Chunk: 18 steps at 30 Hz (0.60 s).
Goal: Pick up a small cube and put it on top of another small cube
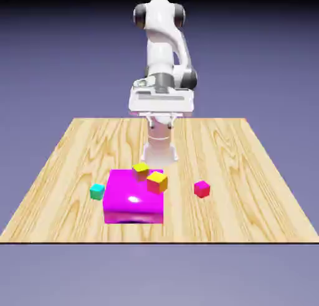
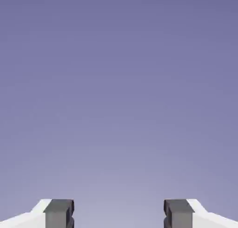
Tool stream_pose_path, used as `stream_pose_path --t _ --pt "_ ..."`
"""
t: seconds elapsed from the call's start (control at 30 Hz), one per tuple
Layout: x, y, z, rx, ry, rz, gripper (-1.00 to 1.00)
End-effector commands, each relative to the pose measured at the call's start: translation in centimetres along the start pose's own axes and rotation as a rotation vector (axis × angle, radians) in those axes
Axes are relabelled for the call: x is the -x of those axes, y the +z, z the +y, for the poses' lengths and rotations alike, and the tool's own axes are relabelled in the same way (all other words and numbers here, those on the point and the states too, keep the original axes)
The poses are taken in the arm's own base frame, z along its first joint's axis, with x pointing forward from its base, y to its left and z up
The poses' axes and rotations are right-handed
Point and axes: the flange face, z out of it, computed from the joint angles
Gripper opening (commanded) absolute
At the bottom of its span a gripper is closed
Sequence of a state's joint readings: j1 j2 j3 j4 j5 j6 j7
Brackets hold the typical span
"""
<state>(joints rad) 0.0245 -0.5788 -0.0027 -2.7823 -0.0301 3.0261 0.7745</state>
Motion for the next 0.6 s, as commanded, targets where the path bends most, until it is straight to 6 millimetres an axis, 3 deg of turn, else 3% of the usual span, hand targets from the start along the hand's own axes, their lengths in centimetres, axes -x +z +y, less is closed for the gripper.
stream_pose_path --t 0.0,0.17,0.37,0.57 --pt "0.1 0.4 -0.6 -0.004 -0.012 -0.024 0.0" --pt "3.3 4.6 -1.0 0.029 -0.095 -0.2 0.0" --pt "9.1 10.0 0.1 0.102 -0.228 -0.42 0.0" --pt "15.3 14.0 2.0 0.186 -0.382 -0.614 0.0"
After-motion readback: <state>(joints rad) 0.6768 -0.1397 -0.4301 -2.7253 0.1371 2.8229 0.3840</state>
